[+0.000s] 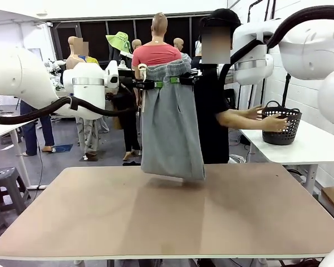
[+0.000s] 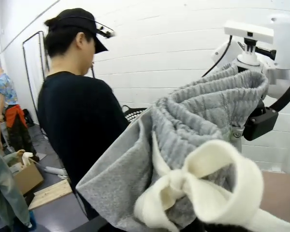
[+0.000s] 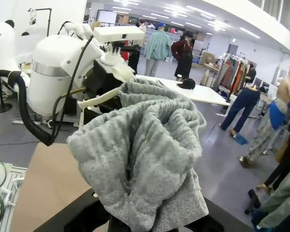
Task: Fold the training pants.
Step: Fold the Training pants in half.
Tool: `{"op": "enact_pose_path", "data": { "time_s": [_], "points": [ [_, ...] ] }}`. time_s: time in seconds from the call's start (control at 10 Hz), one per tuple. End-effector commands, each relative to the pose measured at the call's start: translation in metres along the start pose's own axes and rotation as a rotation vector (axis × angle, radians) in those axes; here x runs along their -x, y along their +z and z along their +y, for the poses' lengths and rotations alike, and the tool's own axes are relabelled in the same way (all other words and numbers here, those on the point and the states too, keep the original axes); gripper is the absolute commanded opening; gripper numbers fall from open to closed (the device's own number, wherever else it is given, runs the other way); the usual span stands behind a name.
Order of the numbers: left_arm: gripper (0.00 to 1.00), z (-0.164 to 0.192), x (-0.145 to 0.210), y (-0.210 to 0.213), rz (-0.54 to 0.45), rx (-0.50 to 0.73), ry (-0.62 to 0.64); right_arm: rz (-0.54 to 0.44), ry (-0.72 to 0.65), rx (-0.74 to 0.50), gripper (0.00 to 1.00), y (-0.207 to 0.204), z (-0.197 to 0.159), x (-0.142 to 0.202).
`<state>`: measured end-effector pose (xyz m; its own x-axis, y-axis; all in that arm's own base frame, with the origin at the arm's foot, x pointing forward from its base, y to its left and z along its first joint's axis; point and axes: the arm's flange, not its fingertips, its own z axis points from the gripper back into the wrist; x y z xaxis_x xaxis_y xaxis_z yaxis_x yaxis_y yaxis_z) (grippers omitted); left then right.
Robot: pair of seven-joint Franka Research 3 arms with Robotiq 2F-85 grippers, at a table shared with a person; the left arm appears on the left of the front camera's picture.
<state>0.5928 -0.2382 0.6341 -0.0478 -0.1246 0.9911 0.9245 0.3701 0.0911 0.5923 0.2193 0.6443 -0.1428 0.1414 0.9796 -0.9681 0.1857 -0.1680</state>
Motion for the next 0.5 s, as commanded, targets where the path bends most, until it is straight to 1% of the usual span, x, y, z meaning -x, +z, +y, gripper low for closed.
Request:
{"op": "enact_pose_path", "data": {
  "time_s": [0.0,0.1,0.2,0.3,0.4],
  "points": [
    [0.0,0.012,-0.009,0.005,-0.025,-0.043,0.003,-0.047,-0.032,-0.08,0.0,-0.006,-0.027,-0.004],
    [0.0,0.017,-0.007,0.011,-0.038,-0.047,0.02,-0.067,-0.053,-0.127,0.0,-0.006,-0.035,-0.001],
    [0.0,0.021,-0.003,0.016,-0.041,-0.043,0.034,-0.065,-0.03,-0.148,0.0,-0.009,-0.042,0.004],
    [0.0,0.026,0.006,0.022,-0.041,-0.044,0.052,-0.061,-0.026,-0.163,0.0,-0.011,-0.044,0.01],
    [0.0,0.026,0.015,0.027,-0.055,-0.017,0.078,-0.047,-0.026,-0.172,0.0,-0.013,-0.04,0.016]
  ]
}}
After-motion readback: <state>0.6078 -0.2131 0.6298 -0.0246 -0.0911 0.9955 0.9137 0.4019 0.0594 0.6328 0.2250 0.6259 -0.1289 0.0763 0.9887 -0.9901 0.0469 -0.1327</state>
